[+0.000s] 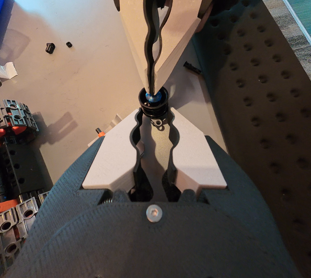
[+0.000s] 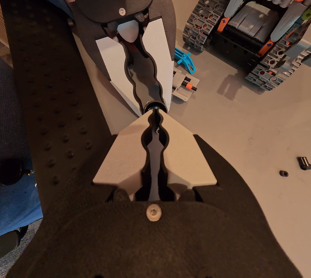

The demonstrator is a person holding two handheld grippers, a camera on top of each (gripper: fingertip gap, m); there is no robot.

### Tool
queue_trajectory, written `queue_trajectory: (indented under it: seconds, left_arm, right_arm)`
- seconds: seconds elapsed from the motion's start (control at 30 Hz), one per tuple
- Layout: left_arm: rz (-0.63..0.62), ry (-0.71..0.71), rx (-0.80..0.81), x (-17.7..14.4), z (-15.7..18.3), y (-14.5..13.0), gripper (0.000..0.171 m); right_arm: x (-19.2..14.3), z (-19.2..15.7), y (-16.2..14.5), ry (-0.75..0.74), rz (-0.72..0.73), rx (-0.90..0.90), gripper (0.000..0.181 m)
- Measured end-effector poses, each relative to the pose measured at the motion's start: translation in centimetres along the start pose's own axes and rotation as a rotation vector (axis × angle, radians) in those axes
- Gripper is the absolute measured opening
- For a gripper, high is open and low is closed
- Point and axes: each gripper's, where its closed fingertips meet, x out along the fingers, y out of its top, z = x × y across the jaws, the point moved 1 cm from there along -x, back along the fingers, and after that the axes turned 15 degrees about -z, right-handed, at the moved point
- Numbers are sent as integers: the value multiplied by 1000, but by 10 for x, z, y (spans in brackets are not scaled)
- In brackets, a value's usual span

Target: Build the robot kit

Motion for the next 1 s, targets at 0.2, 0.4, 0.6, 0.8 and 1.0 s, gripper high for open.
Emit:
queue_trajectory:
  seconds: [0.2, 0.4, 0.6, 0.8, 1.0]
  left_arm:
    - [-3, 10, 6, 0, 0, 0, 27]
    - [-3, 20, 12, 1, 0, 1, 26]
    - [-1, 23, 39, 3, 5, 3, 27]
    - [0, 12, 22, 4, 3, 4, 27]
    - [-5, 31, 37, 3, 1, 3, 27]
  right_arm:
    - [0, 0, -1, 9, -5, 18, 0]
    - [0, 1, -2, 30, -9, 48, 0]
    - [5, 0, 1, 74, -18, 82, 0]
    - [5, 1, 2, 80, 6, 74, 0]
    - [-16, 8, 5, 140, 139, 175, 6]
